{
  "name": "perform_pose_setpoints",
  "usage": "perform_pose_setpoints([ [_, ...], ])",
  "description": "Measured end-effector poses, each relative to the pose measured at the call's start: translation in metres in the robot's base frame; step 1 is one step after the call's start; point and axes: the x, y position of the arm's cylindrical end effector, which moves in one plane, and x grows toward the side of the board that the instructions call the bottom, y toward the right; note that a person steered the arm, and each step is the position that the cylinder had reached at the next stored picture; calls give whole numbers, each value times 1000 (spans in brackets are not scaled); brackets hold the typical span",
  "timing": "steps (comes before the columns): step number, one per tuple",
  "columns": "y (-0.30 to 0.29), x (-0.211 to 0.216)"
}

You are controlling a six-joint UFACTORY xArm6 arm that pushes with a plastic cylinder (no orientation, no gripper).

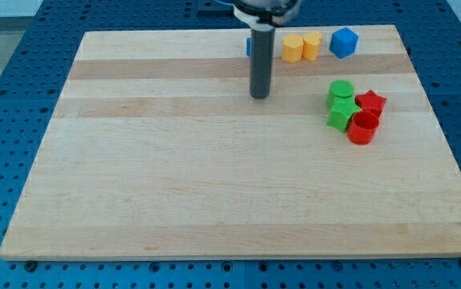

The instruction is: Push the blue triangle towards the center

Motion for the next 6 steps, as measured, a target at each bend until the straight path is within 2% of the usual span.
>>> perform_pose_setpoints([
  [1, -69, -41],
  [2, -135, -63],
  [3, -96, -124],
  [4, -13, -127],
  [5, 24, -89],
  [6, 16, -24],
])
